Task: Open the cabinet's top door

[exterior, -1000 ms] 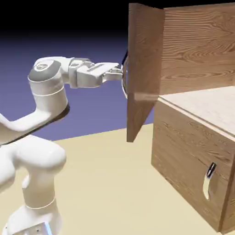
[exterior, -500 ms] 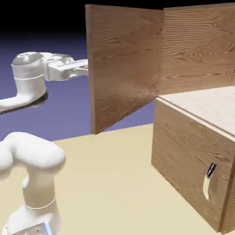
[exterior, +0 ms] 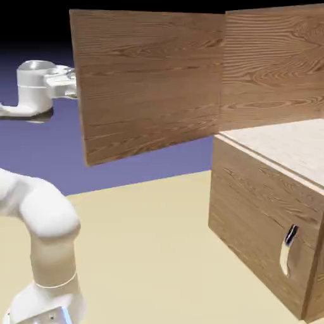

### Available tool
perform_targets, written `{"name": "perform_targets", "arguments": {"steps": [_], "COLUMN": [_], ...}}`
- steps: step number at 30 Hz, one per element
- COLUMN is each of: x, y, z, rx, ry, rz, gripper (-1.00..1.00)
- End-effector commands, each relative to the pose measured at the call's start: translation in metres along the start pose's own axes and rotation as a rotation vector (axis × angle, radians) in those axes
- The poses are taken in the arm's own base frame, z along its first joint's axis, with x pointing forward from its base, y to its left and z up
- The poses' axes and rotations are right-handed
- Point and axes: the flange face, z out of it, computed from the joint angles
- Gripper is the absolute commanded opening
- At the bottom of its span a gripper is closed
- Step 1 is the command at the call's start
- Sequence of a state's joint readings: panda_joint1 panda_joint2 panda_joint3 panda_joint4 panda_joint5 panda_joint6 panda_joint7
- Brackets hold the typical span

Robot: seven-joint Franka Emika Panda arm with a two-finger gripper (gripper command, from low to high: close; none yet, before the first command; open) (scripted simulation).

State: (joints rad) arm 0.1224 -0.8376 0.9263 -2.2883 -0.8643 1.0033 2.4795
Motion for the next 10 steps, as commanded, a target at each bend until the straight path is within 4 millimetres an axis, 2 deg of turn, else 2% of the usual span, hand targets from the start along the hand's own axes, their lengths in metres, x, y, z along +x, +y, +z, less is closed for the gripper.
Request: {"name": "perform_targets", "arguments": {"steps": [1,10], "x": [-0.002,-0.020], "y": [-0.002,-0.020], "z": [-0.008,-0.067], "rx": [-0.014,-0.114], "ry": [0.014,0.114], "rz": [0.000,0.000], "gripper": [-1.00,-1.00]}}
